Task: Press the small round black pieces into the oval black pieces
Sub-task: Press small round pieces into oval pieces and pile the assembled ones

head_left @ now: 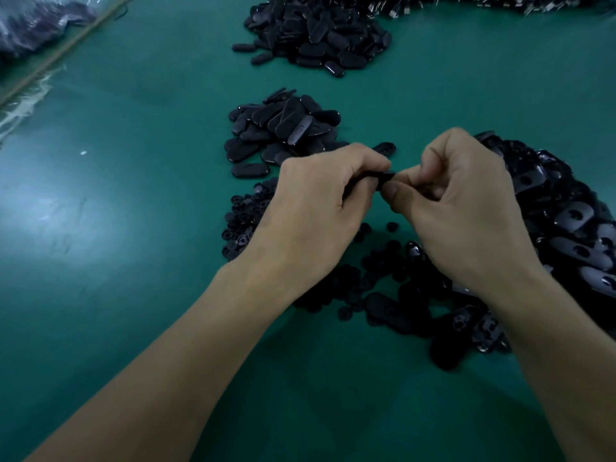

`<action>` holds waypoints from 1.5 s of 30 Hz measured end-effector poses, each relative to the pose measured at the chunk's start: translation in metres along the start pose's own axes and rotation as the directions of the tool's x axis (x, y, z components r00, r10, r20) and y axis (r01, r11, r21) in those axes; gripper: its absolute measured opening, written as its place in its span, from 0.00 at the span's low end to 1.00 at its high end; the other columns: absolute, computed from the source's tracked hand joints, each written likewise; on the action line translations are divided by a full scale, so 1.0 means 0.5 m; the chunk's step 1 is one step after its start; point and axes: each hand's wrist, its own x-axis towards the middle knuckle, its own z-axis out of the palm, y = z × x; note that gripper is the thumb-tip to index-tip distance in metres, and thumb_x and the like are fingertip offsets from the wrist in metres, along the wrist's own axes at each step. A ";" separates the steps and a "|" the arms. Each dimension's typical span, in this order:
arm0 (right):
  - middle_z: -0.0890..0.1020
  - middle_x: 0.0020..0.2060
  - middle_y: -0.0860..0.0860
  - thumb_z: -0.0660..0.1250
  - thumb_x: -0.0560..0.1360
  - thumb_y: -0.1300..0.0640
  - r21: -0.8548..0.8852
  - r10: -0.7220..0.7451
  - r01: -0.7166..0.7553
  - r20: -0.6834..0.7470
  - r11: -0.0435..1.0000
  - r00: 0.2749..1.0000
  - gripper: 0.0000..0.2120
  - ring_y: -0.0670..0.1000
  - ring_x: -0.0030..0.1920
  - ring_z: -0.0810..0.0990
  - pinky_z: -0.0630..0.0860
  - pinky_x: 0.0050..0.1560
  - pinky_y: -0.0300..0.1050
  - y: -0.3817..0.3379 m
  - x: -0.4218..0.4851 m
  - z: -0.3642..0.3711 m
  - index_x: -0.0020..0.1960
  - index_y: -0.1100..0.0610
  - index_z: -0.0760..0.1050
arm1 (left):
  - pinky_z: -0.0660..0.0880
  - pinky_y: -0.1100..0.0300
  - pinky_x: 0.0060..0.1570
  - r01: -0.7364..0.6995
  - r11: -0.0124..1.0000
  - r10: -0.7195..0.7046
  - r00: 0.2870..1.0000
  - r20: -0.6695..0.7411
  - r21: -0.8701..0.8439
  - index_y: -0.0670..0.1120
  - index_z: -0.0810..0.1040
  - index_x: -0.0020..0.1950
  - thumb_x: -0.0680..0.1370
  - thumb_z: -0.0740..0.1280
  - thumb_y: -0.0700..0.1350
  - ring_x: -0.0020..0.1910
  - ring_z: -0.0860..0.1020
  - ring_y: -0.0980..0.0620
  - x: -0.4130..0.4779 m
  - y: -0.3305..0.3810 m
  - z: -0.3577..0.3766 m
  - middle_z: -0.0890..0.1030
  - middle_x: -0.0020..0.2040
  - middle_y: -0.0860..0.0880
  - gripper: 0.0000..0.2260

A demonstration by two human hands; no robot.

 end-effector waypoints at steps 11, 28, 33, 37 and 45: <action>0.84 0.35 0.48 0.76 0.71 0.62 0.026 -0.030 0.033 -0.093 0.999 0.995 0.23 0.51 0.39 0.85 0.81 0.38 0.54 -0.006 -0.004 0.000 0.35 0.48 0.62 | 0.80 0.63 0.46 0.006 1.000 -0.006 1.000 -0.005 -0.028 0.47 0.85 0.56 0.79 0.70 0.38 0.43 0.82 0.61 0.002 -0.005 0.001 0.85 0.46 0.58 0.08; 0.82 0.46 0.39 0.73 0.76 0.57 -0.087 -0.137 0.135 -0.019 0.987 0.990 0.10 0.39 0.48 0.81 0.78 0.50 0.37 0.002 0.003 -0.002 0.55 0.46 0.80 | 0.74 0.71 0.38 0.105 0.994 -0.105 0.994 -0.004 -0.040 0.53 0.82 0.52 0.77 0.73 0.42 0.38 0.80 0.65 0.006 -0.014 0.001 0.82 0.40 0.61 0.08; 0.86 0.41 0.41 0.72 0.77 0.60 0.126 -0.066 0.054 0.090 0.991 0.994 0.09 0.41 0.45 0.85 0.79 0.47 0.34 0.019 0.016 -0.007 0.50 0.46 0.82 | 0.81 0.57 0.43 0.167 0.954 -0.155 0.986 0.065 -0.251 0.59 0.77 0.51 0.76 0.72 0.43 0.37 0.83 0.57 0.012 -0.016 -0.007 0.84 0.39 0.56 0.11; 0.86 0.40 0.45 0.73 0.76 0.60 0.241 -0.037 0.011 0.105 0.970 0.994 0.06 0.44 0.38 0.85 0.76 0.38 0.30 0.019 0.017 -0.007 0.48 0.49 0.81 | 0.80 0.60 0.40 0.203 0.928 -0.199 0.979 0.047 -0.313 0.53 0.80 0.51 0.75 0.75 0.43 0.34 0.84 0.55 0.015 -0.017 -0.011 0.85 0.38 0.56 0.09; 0.85 0.35 0.44 0.75 0.74 0.60 0.254 -0.024 -0.008 0.122 0.967 0.992 0.06 0.41 0.34 0.82 0.75 0.37 0.31 0.022 0.016 -0.011 0.44 0.49 0.81 | 0.83 0.59 0.43 0.261 0.906 -0.256 0.965 0.062 -0.334 0.49 0.85 0.50 0.73 0.78 0.39 0.37 0.86 0.53 0.016 -0.019 -0.017 0.86 0.40 0.49 0.08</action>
